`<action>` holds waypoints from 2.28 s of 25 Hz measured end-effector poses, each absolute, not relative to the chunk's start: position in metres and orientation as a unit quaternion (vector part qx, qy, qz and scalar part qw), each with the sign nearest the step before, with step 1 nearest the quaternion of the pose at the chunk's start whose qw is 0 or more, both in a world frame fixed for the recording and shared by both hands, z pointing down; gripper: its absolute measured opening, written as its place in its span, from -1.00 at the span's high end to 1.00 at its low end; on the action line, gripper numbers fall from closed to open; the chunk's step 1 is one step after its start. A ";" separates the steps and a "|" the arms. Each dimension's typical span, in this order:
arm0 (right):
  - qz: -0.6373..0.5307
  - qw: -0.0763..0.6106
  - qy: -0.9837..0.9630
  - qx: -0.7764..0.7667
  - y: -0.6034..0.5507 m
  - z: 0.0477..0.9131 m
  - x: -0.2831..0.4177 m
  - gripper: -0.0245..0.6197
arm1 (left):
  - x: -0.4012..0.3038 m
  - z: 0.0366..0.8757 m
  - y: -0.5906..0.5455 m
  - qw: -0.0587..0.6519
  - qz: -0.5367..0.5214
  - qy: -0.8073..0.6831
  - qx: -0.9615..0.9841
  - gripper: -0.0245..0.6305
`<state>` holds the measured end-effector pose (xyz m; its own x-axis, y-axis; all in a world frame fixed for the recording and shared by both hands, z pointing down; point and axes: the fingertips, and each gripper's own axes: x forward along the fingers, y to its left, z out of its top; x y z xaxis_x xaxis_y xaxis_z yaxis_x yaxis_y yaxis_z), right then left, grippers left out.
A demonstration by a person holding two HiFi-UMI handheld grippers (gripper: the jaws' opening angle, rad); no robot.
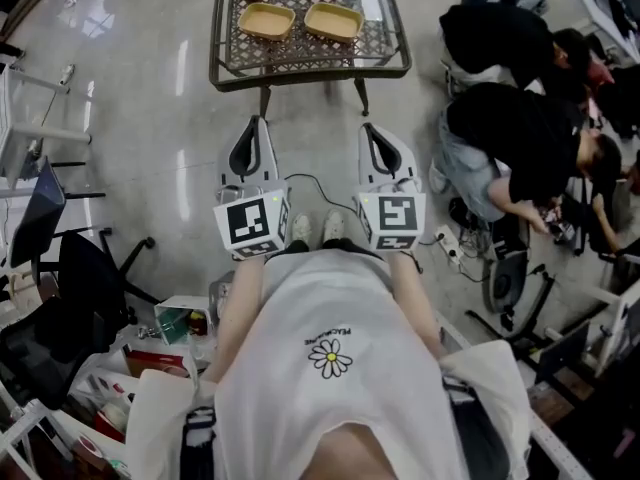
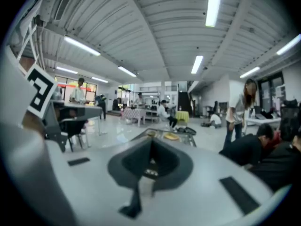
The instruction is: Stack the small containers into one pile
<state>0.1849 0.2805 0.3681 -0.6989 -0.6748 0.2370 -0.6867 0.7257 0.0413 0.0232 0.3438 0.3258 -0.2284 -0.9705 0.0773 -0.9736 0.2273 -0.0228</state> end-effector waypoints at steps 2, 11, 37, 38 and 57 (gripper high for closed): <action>0.025 0.113 -0.924 0.366 0.279 0.367 0.188 0.83 | 0.026 0.327 0.343 0.025 0.031 -0.786 0.617 0.85; 0.015 0.106 -0.932 0.346 0.261 0.364 0.200 0.82 | 0.028 0.323 0.332 0.014 0.008 -0.802 0.597 0.85; 0.027 0.139 -0.913 0.381 0.058 0.372 0.077 0.82 | -0.116 0.325 0.110 0.022 -0.002 -0.778 0.628 0.85; 0.031 0.136 -0.911 0.387 0.045 0.369 0.070 0.82 | -0.126 0.323 0.098 0.023 -0.002 -0.776 0.630 0.85; 0.064 0.130 -0.901 0.410 -0.084 0.360 -0.009 0.82 | -0.222 0.321 -0.031 0.040 -0.003 -0.770 0.637 0.85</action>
<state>-0.0095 -0.0841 0.3601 -0.6302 -0.7220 0.2855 -0.7550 0.6557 -0.0083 -0.2219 -0.0308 0.3214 -0.1863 -0.9807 0.0588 -0.9803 0.1896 0.0557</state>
